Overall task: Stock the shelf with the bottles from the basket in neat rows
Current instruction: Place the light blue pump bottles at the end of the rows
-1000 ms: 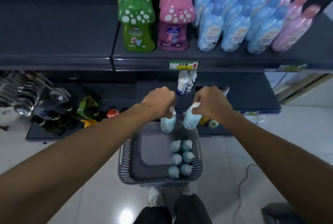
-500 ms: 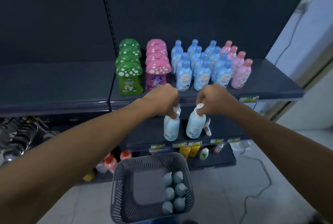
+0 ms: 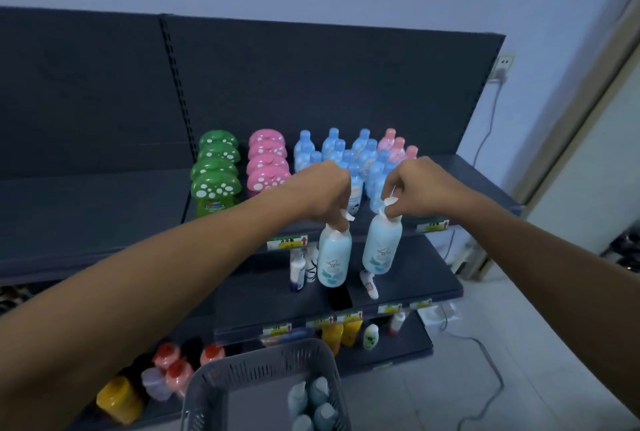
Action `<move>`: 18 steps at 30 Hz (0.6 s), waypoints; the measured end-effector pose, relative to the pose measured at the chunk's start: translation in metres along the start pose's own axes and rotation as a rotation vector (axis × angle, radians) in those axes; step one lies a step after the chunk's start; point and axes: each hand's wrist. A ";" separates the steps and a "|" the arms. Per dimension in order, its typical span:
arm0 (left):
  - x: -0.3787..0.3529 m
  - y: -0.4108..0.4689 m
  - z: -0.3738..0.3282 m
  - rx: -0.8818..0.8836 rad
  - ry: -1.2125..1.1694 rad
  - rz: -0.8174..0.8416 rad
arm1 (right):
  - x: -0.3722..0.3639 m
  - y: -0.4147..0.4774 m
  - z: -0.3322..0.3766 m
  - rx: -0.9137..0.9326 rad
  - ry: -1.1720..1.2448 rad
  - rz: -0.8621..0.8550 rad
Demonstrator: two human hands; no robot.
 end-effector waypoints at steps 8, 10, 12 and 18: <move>0.016 0.040 -0.025 -0.042 -0.001 -0.015 | 0.033 0.015 -0.040 0.011 -0.032 -0.033; 0.014 0.055 -0.034 -0.053 -0.008 -0.013 | 0.041 0.024 -0.057 0.012 -0.031 -0.025; 0.011 0.071 -0.041 -0.051 -0.022 -0.009 | 0.048 0.035 -0.075 0.014 -0.025 0.008; 0.007 0.133 -0.058 -0.016 -0.072 -0.038 | 0.067 0.079 -0.134 0.083 -0.052 0.098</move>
Point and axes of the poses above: each hand's wrist, its own y-axis towards the middle knuckle, its own x-axis out of the back of the hand, z = x × y, and after that the axes turned 8 degrees about -x, right-handed
